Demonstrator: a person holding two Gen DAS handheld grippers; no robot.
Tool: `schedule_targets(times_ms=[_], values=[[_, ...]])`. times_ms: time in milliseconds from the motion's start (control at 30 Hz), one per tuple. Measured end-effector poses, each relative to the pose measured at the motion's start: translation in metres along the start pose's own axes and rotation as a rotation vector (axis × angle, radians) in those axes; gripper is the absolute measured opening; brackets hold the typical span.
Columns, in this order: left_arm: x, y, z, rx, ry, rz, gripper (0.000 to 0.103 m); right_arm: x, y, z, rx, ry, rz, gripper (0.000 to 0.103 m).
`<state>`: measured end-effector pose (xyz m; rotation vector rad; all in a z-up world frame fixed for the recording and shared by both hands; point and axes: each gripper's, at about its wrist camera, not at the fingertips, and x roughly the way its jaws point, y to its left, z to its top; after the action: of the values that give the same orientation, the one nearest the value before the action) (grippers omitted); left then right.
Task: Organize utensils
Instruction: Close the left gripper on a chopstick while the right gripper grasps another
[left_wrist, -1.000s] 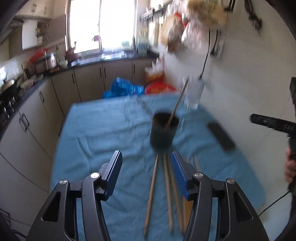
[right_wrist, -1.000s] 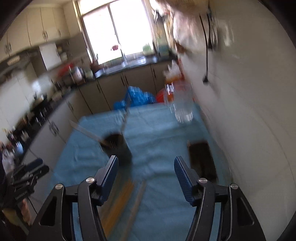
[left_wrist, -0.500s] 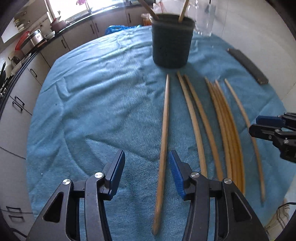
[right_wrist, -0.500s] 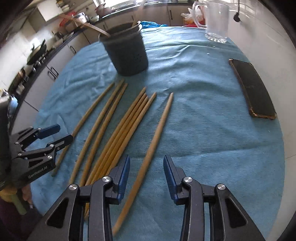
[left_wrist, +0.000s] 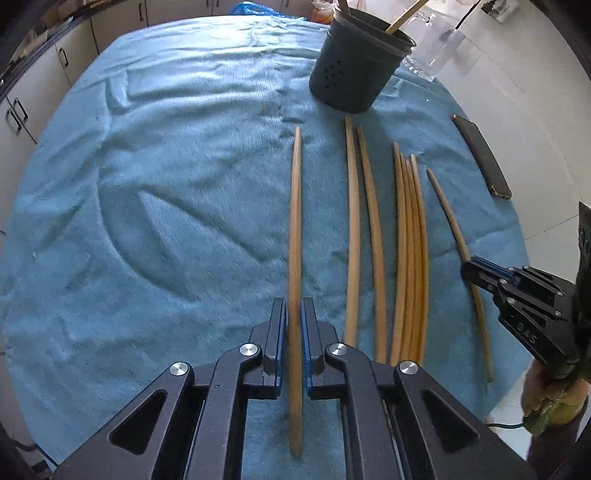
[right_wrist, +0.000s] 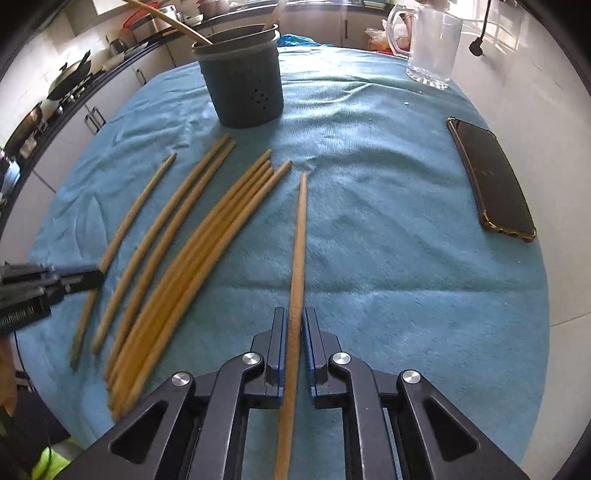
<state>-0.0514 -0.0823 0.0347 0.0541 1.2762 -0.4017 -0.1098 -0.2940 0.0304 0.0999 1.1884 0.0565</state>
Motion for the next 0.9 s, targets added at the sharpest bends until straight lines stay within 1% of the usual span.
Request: schedule_targets(times_ms=[33,100,167,233,333,533,633,667,700,733,767,800,900], values=[[0.000,-0.001,0.004,0.007,-0.006,0.013,0.012,0.000,-0.001,0.001,-0.001,0.001,0.007,0.016],[0.002,0.000,0.015,-0.001,-0.018,0.033,0.023,0.002,-0.001,0.005,0.001,0.004,0.007,0.019],[0.007,0.001,0.030,0.004,-0.015,0.042,0.026,0.005,-0.001,0.012,0.003,0.009,-0.004,0.019],[0.015,0.002,0.047,0.000,-0.018,0.068,0.026,0.009,-0.001,0.020,0.007,0.012,-0.003,0.019],[0.022,0.001,0.065,0.009,-0.022,0.083,0.026,0.016,-0.003,0.038,0.011,0.020,-0.006,0.019],[0.030,-0.010,0.084,0.049,-0.003,0.076,0.026,0.030,-0.001,0.070,-0.012,0.058,-0.032,0.019],[0.033,-0.015,0.092,0.071,-0.008,0.072,0.026,0.035,0.003,0.081,-0.026,0.065,-0.051,0.019],[0.034,-0.016,0.092,0.073,-0.015,0.068,0.026,0.036,0.004,0.083,-0.026,0.063,-0.057,0.018],[0.034,-0.016,0.093,0.077,-0.025,0.063,0.026,0.036,0.005,0.084,-0.027,0.057,-0.062,0.014],[0.033,-0.017,0.092,0.083,-0.036,0.065,0.026,0.037,0.007,0.084,-0.029,0.048,-0.067,0.007],[0.034,-0.018,0.093,0.089,-0.047,0.073,0.018,0.037,0.008,0.083,-0.028,0.035,-0.067,0.007],[0.034,-0.018,0.094,0.096,-0.059,0.085,0.006,0.037,0.008,0.084,-0.027,0.027,-0.064,0.006],[0.030,-0.011,0.089,0.065,-0.070,0.042,0.006,0.031,0.005,0.084,-0.004,-0.013,-0.007,0.006]])
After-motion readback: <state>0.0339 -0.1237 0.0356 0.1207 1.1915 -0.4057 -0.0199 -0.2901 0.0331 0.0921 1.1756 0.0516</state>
